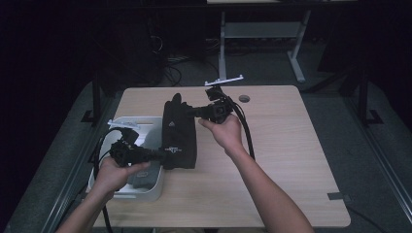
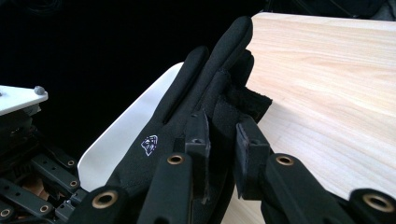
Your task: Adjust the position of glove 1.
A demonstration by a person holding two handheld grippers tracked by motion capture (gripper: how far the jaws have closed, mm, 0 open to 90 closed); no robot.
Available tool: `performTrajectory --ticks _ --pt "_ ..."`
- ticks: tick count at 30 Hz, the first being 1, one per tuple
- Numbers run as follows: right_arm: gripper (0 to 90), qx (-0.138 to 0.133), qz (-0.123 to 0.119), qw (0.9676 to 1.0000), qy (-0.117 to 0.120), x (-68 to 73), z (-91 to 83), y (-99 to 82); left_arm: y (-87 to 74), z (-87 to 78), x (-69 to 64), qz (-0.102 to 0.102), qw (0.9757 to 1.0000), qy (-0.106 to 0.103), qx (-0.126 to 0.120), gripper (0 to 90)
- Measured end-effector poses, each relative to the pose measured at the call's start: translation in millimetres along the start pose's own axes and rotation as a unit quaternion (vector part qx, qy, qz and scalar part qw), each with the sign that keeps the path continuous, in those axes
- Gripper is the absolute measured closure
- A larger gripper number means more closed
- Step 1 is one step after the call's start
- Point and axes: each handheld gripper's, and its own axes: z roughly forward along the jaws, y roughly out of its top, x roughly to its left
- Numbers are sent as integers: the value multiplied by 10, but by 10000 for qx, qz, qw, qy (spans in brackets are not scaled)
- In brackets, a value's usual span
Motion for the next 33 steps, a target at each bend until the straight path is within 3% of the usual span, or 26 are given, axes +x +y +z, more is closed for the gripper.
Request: performTrajectory --ticks 10,22,33 --pt "778 19 55 9999 109 72 182 4 -73 -138 55 -73 9999 73 -37 845" --pt "778 102 -37 9997 215 229 468 62 -222 -372 230 -238 9995 207 -88 845" --pt "777 170 37 9993 328 290 721 60 -342 -521 366 -411 9985 331 -158 845"
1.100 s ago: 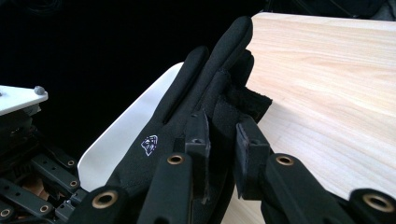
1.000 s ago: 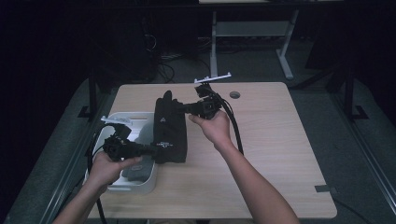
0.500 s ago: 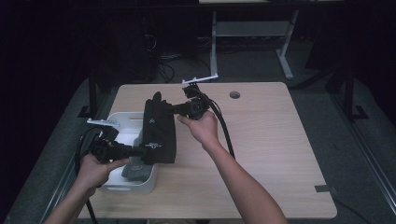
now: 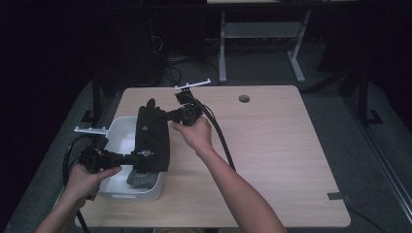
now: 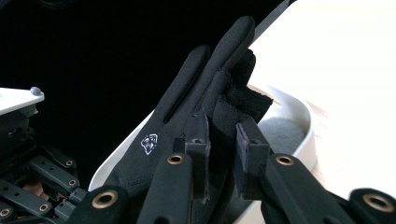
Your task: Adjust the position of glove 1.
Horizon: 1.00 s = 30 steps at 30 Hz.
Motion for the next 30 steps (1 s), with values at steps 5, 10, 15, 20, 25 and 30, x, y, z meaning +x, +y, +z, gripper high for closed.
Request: performTrajectory --ticks 5,10,15,20,25,30 --pt "777 13 -2 10000 22 38 107 -2 -32 -36 52 -33 10000 39 19 845" --pt "776 70 5 10000 63 58 198 -18 -102 -97 152 -140 9998 101 33 844" --pt "776 106 -6 9999 93 60 267 -35 -142 -116 190 -231 9997 124 8 844" --pt "775 183 27 9998 107 54 353 -69 -192 -109 262 -317 9994 155 56 844" --pt "774 255 85 9996 95 23 420 -125 -219 -107 308 -396 9990 163 108 844" --pt "773 341 123 9993 65 -28 477 -191 -267 -47 366 -480 9985 188 183 843"
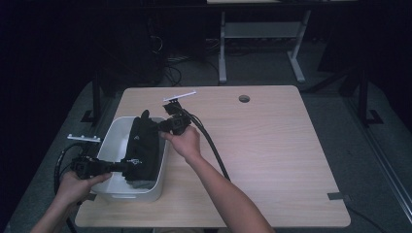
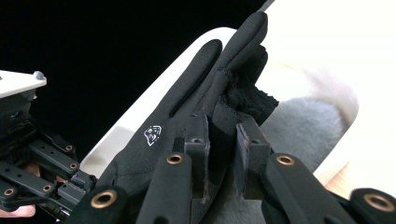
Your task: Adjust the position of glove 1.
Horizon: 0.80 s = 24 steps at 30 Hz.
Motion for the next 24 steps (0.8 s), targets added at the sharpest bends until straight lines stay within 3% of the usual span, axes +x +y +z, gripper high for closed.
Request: performTrajectory --ticks 11,14,24 --pt "739 195 51 9998 -78 -103 47 -92 -21 132 29 -60 9996 -1 272 827" --pt "682 212 25 9997 -132 -133 36 -107 -20 141 45 -96 9995 -5 287 782" --pt "664 124 -29 9998 -171 -142 -113 -92 36 120 3 -30 9995 73 300 673"
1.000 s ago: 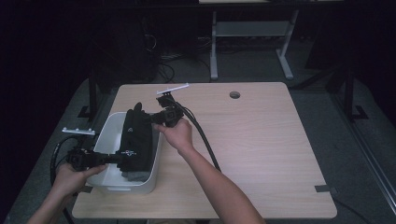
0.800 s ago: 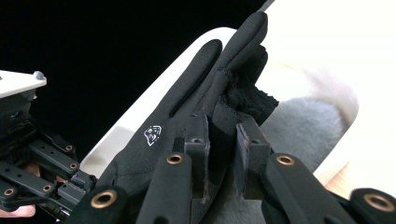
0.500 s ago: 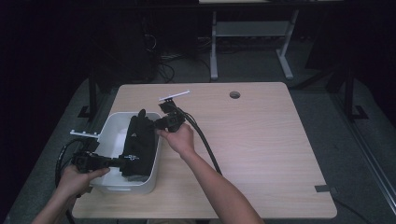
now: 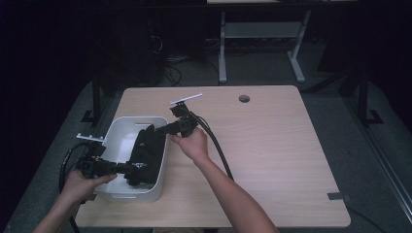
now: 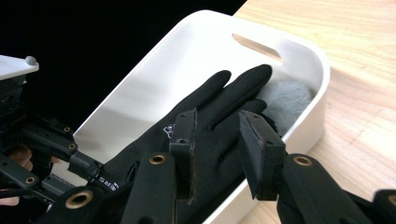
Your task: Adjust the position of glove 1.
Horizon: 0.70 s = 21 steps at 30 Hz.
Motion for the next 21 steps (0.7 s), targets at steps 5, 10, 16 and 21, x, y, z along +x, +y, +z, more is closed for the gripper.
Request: performTrajectory --ticks 5,10,16,21 --pt "649 -82 9 10000 -20 -42 -113 -2 31 -48 -6 18 9999 78 -91 662" --pt "640 -138 19 9999 -16 -84 -195 -12 62 -123 -13 -6 9997 106 -228 653" --pt "630 -223 26 9997 -79 -118 -306 -18 117 -172 -49 74 9995 84 -308 653" --pt "617 -240 32 9996 -127 -156 -375 -24 142 -166 -69 102 9993 38 -367 653"
